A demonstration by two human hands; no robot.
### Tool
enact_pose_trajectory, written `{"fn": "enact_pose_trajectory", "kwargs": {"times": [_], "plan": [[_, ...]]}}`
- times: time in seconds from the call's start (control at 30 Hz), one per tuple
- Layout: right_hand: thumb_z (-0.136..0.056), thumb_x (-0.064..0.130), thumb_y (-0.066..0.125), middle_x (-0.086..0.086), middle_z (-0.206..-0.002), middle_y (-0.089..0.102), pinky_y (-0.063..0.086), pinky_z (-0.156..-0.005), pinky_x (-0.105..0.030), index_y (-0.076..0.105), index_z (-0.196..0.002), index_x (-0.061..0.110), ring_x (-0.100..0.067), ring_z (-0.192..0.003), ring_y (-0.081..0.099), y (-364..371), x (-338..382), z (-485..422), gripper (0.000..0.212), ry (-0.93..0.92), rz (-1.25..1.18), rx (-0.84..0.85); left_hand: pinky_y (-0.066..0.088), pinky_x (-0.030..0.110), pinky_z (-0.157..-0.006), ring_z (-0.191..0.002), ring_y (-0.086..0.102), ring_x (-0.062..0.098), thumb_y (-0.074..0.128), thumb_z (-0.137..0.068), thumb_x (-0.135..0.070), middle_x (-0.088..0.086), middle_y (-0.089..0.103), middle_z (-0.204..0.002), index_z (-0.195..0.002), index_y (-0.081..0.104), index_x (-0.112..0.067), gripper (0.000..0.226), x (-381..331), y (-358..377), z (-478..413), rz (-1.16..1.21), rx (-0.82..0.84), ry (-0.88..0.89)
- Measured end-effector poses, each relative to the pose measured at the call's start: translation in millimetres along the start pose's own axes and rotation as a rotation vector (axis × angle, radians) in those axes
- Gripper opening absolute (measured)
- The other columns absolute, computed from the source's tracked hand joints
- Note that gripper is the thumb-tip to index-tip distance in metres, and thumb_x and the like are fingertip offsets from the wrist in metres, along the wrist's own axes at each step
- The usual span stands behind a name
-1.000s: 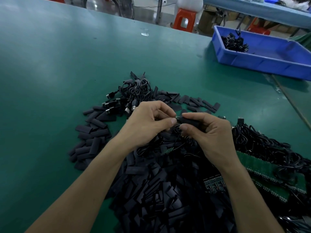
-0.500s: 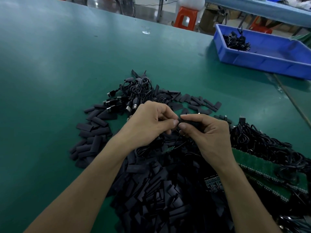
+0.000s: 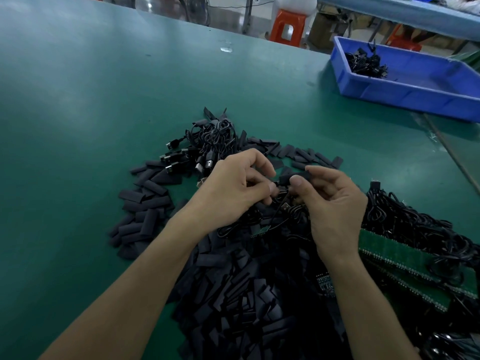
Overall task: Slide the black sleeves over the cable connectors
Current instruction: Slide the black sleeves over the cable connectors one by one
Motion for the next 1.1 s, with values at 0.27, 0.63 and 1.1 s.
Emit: {"fn": "enact_pose_trajectory", "kwargs": {"times": [0.27,0.63,1.1], "plan": [[-0.084,0.014,0.079,0.007,-0.096,0.078,0.059,-0.085,-0.027,0.071,-0.107,0.032,-0.014,-0.093,0.074,3.9,-1.8,8.3,0.03,-0.025,0.003,-0.093,0.057,0.031,-0.071,-0.07,0.071,0.004,0.068,-0.093,-0.015,-0.014,0.074,-0.073,-0.087,0.057,-0.028,0.018,-6.3,1.8,2.6,-0.113,-0.069,0.066],[-0.086,0.016,0.079,0.006,-0.084,0.075,0.058,-0.076,-0.025,0.071,-0.11,0.034,-0.008,-0.081,0.072,11.9,7.4,5.9,0.031,-0.037,0.084,-0.047,0.057,0.053,-0.071,-0.073,0.072,0.015,0.069,-0.091,-0.013,0.0,0.074,-0.076,-0.081,0.045,-0.03,0.031,-1.6,0.5,2.2,-0.067,-0.109,0.039],[-0.089,0.012,0.075,0.006,-0.084,0.076,0.057,-0.074,-0.02,0.072,-0.105,0.038,-0.01,-0.079,0.074,19.5,10.1,7.8,0.031,-0.047,0.046,0.011,0.059,0.053,-0.072,-0.073,0.073,0.017,0.069,-0.09,-0.01,0.0,0.075,-0.075,-0.078,0.047,-0.035,0.035,0.9,-2.4,2.5,-0.046,-0.098,0.032]]}}
Point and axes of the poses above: each hand's wrist, its own z-axis away from the middle knuckle, its own y-axis out of the palm, x = y × z, the point moved 10 cm from there along -z, towards the middle knuckle
